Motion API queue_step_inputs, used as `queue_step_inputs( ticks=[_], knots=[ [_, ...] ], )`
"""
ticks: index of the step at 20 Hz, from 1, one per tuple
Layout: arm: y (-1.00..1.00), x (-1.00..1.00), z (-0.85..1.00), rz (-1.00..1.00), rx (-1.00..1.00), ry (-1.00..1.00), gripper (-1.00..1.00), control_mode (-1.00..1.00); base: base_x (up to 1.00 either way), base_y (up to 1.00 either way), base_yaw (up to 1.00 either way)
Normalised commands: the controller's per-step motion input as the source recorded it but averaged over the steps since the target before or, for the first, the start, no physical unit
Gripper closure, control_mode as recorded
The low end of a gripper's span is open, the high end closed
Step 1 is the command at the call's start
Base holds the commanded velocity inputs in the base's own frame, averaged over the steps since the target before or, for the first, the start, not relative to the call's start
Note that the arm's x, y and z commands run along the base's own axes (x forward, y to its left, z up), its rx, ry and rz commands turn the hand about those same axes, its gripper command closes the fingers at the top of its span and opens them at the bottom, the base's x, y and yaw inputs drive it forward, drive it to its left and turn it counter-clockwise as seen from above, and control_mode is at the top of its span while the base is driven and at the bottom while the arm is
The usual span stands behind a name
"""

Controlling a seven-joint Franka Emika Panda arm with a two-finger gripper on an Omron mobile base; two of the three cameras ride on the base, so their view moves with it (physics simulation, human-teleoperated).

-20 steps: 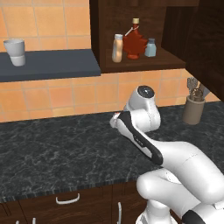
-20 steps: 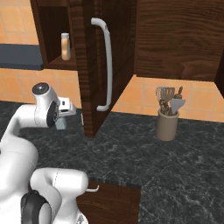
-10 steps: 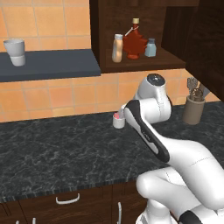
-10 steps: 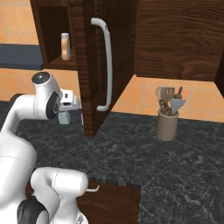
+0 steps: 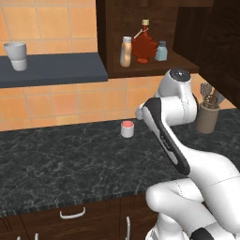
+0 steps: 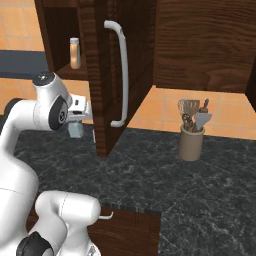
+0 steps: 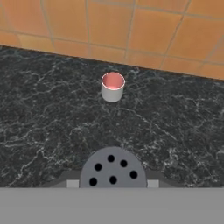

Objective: Put the shaker and condiment bottle from the counter next to their counterparts in the cabinet.

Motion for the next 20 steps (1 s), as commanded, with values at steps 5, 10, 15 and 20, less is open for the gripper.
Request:
queue_step_inputs(
  ticks=[5, 10, 15, 20],
  knots=[
    [-0.12, -0.06, 0.50, -0.01, 0.00, -0.07, 1.00, -1.00, 0.00, 0.00, 0.00],
    [-0.05, 0.00, 0.54, 0.00, -0.05, -0.10, 1.00, -1.00, 0.00, 0.00, 0.00],
    [0.00, 0.00, 0.43, 0.00, -0.07, -0.07, 1.00, -1.00, 0.00, 0.00, 0.00],
    [0.00, 0.00, 0.51, 0.00, -0.01, -0.04, 1.00, -1.00, 0.00, 0.00, 0.00]
  ],
)
